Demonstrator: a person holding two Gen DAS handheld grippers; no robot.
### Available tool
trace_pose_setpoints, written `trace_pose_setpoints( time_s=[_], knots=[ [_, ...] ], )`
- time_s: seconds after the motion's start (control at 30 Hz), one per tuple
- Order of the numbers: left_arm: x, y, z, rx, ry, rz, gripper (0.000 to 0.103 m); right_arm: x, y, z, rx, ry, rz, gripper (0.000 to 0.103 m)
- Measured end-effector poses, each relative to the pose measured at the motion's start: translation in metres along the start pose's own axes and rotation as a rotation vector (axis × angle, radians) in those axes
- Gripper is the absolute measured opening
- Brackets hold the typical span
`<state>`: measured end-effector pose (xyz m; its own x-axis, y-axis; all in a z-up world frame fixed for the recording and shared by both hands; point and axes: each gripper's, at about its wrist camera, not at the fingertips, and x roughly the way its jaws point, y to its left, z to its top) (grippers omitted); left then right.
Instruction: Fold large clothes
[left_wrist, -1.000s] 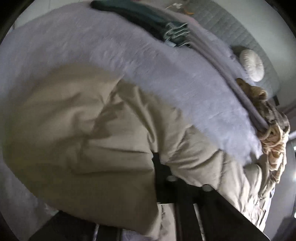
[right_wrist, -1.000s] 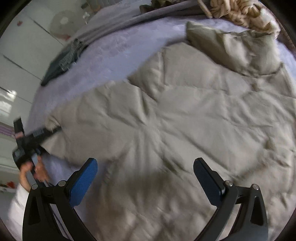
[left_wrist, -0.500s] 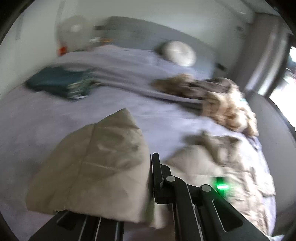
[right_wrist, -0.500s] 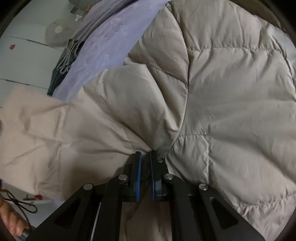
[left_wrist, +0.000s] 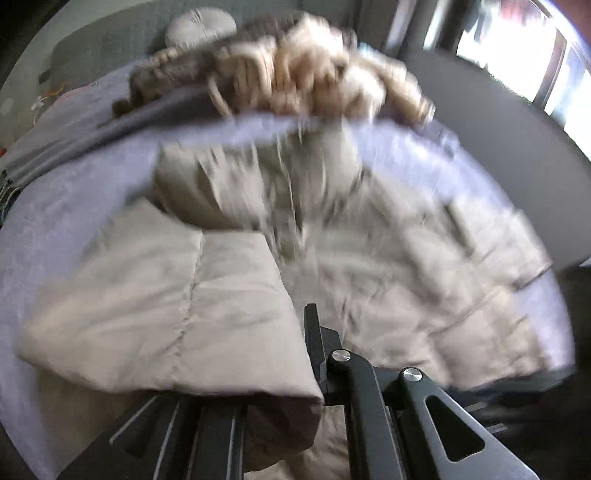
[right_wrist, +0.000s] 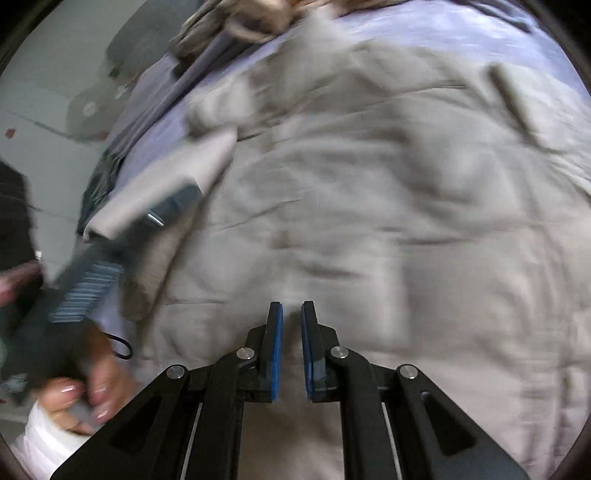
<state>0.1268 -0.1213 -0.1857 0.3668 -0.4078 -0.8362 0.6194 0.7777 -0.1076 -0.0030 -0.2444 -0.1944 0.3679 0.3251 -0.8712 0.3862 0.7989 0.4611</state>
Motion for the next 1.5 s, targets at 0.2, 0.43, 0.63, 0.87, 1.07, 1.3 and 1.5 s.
trace_pose_setpoints(
  time_s=[0.2, 0.43, 0.63, 0.87, 1.07, 1.3, 1.5],
  knots=[
    [0.022, -0.017, -0.029, 0.076, 0.072, 0.084, 0.029, -0.009, -0.042, -0.006, 0.064, -0.005, 0.003, 0.011],
    [-0.055, -0.01, -0.045, 0.085, -0.019, 0.054, 0.1, -0.016, -0.024, 0.013, 0.016, -0.019, -0.043, 0.025],
    [-0.11, 0.105, -0.045, -0.163, -0.097, 0.097, 0.1, -0.02, 0.059, 0.028, -0.24, -0.11, -0.098, 0.071],
    [-0.052, 0.26, -0.076, -0.653, 0.049, -0.115, 0.086, 0.031, 0.184, 0.02, -0.66, -0.169, -0.267, 0.074],
    [-0.014, 0.253, -0.088, -0.649, 0.081, -0.241, 0.027, 0.093, 0.225, 0.014, -0.84, -0.179, -0.48, 0.074],
    [-0.041, 0.224, -0.078, -0.387, 0.046, 0.061, 0.022, 0.053, 0.179, 0.046, -0.601, -0.327, -0.52, 0.007],
    [-0.017, 0.208, -0.066, -0.306, 0.085, 0.193, 0.022, 0.036, 0.059, 0.055, -0.184, -0.188, -0.429, 0.007]
  ],
)
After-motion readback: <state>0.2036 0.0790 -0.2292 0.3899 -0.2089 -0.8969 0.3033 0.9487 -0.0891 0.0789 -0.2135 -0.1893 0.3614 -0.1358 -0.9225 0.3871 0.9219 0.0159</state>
